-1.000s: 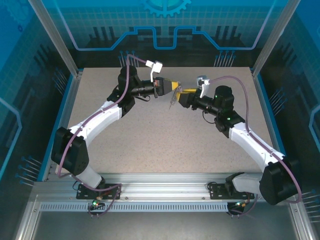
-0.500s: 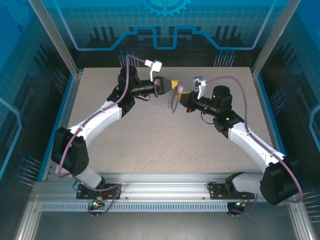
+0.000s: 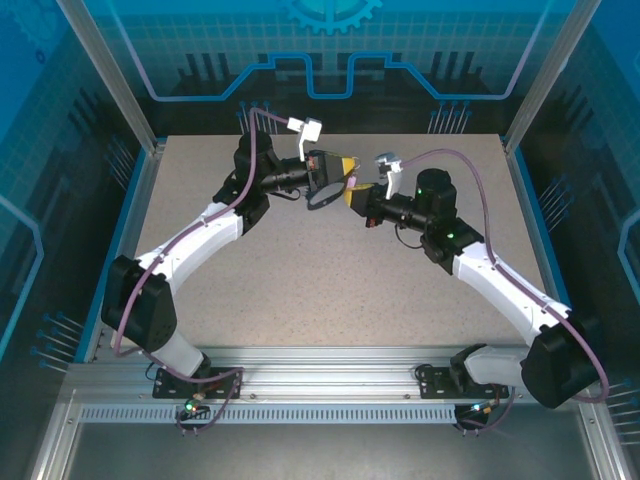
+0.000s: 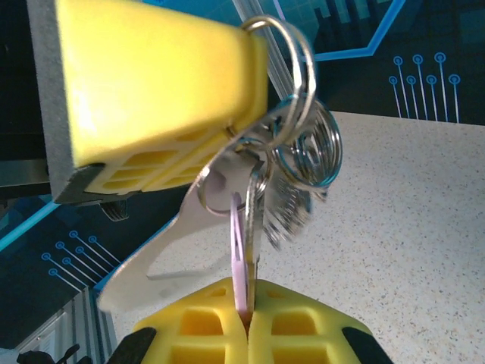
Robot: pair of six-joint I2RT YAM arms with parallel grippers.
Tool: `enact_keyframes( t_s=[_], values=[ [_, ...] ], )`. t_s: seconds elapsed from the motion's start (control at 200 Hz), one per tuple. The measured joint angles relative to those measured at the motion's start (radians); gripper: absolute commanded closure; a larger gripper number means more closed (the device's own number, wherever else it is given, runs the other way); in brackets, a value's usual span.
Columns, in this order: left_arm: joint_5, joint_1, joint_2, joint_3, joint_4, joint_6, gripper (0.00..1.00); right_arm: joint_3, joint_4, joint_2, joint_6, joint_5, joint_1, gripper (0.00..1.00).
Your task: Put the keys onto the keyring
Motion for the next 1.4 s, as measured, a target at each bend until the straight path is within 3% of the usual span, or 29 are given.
enact_keyframes(
  t_s=[1.331, 1.401],
  values=[
    [-0.079, 0.000, -0.026, -0.094, 0.166, -0.074, 1.00, 0.063, -0.027, 0.051, 0.005, 0.076, 0.050, 1.00],
    [-0.080, -0.003, -0.026, -0.100, 0.181, -0.082, 1.00, 0.060, -0.031, 0.045, 0.005, 0.074, 0.050, 0.84]
  ],
)
